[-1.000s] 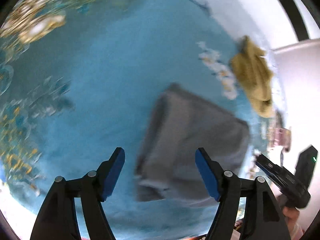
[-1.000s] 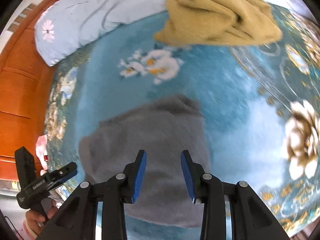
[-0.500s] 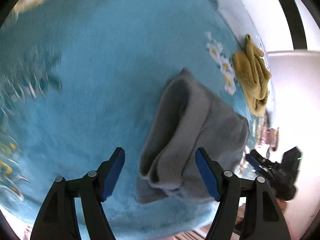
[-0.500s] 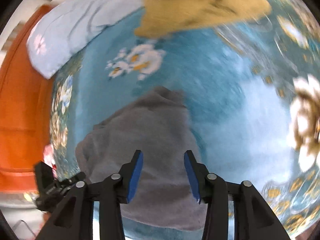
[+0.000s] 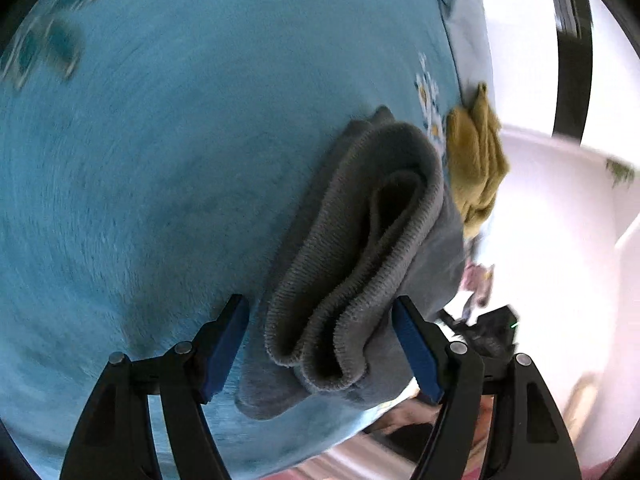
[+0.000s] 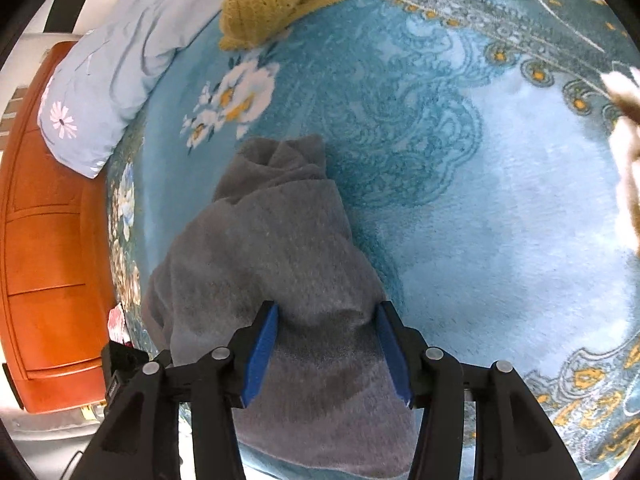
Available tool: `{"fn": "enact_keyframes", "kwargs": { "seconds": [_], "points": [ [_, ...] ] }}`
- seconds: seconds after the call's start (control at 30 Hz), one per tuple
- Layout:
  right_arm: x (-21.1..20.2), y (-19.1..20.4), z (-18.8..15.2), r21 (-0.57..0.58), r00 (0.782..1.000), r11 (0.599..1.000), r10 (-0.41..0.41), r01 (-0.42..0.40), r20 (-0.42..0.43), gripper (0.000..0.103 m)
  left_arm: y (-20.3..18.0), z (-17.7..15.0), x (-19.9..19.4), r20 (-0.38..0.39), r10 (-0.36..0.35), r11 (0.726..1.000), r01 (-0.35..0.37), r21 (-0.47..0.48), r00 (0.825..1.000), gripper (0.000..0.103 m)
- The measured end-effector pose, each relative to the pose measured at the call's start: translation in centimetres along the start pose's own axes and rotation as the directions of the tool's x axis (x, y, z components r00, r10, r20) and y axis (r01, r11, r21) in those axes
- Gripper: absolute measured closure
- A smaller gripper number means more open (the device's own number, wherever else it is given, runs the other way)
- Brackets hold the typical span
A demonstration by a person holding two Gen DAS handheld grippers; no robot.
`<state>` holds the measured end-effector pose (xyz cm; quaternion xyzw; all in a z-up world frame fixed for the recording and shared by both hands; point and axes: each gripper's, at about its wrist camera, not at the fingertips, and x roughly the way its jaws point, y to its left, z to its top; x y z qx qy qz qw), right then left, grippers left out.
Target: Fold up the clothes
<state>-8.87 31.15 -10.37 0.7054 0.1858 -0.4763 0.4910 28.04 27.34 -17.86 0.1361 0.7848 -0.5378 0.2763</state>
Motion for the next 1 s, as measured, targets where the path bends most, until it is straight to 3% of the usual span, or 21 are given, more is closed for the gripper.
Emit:
{"fn": "enact_keyframes", "kwargs": {
  "seconds": [0.27, 0.4, 0.53, 0.8, 1.0],
  "points": [
    [0.6, 0.1, 0.3, 0.064, 1.0, 0.998, 0.005, -0.006, 0.012, 0.051, -0.5, -0.6, 0.3, 0.022, 0.073, 0.997, -0.073, 0.006, 0.997, 0.051],
    [0.0, 0.8, 0.3, 0.08, 1.0, 0.997, 0.0, -0.002, 0.028, 0.08, -1.9, -1.0, 0.2, 0.037, 0.137, 0.989, -0.139, 0.056, 0.99, 0.061],
    [-1.5, 1.3, 0.1, 0.092, 0.998, 0.995, 0.026, -0.031, 0.054, 0.091, -3.3, -1.7, -0.4, 0.066, 0.193, 0.976, -0.198, 0.093, 0.979, 0.073],
    [-5.9, 3.6, 0.6, 0.026, 0.993, 0.994, 0.107, -0.108, 0.055, 0.093, -5.9, -3.6, -3.3, 0.131, 0.231, 0.963, -0.246, 0.113, 0.964, 0.077],
    [-9.8, 5.3, 1.8, -0.043, 0.985, 0.986, 0.165, -0.163, 0.044, 0.093, -8.6, -7.6, -6.1, 0.208, 0.21, 0.967, -0.234, 0.098, 0.955, 0.077]
  ]
}}
